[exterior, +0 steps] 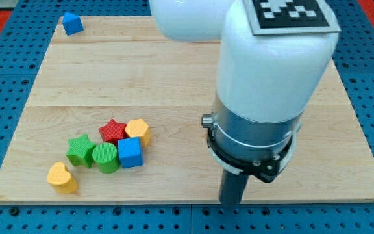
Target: Nudge the yellow heart up a bit
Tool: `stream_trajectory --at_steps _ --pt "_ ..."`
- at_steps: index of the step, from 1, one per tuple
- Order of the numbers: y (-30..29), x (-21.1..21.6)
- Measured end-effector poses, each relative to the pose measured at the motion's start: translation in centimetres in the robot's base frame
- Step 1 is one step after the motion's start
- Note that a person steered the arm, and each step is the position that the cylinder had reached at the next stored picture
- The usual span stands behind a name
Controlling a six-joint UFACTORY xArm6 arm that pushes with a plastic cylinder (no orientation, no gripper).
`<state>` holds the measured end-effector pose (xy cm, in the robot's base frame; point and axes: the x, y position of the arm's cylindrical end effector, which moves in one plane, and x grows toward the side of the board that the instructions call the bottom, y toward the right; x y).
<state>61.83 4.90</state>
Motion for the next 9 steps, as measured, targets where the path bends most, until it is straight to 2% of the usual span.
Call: stream_trajectory --at_steps 7,8,9 --pt "-27.9 -0.1" --pt "-25.7 -0.1" --pt "-20.8 0.0"
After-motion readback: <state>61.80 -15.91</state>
